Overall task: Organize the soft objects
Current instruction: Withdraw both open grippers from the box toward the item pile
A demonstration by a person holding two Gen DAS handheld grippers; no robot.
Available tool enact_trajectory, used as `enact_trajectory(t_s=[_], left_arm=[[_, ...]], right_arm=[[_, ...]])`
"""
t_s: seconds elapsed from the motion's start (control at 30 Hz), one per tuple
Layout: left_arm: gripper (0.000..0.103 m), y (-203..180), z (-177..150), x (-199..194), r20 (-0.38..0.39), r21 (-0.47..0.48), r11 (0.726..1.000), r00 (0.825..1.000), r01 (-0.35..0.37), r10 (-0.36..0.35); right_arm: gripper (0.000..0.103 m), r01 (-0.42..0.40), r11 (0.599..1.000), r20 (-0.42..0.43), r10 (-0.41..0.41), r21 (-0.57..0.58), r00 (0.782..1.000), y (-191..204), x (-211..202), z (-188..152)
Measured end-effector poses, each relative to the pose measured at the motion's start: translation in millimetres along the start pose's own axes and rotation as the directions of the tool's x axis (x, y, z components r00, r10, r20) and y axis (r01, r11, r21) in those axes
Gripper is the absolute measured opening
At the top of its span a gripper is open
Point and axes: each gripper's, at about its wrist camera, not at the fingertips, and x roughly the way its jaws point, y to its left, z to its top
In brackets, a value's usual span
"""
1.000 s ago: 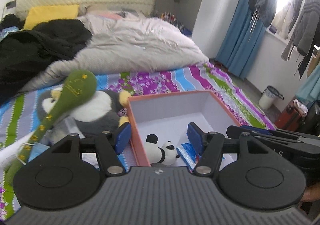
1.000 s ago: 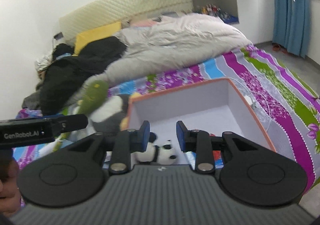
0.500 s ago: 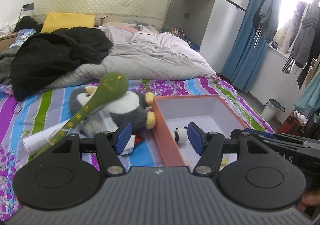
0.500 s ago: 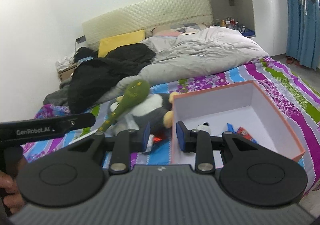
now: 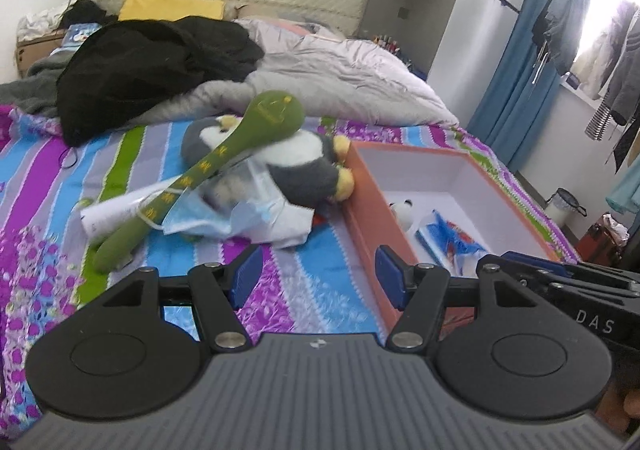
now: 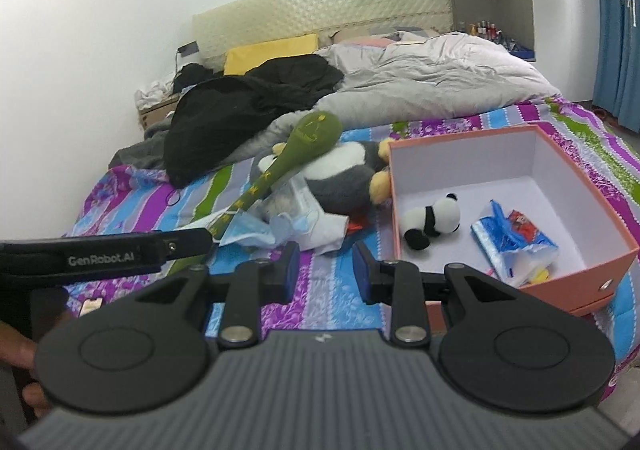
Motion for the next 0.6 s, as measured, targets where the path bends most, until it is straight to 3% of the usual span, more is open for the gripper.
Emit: enact_trajectory(t_s=[0.6], left_arm=[[0.068,37.6,-51.6,2.4,-0.058,-0.085,0.995,0.997,-0.057,0.052]], right_arm=[[0.032,-0.028,0.999,-0.06,0.027,-0.026,0.998,27.7,9.2,-42.9]])
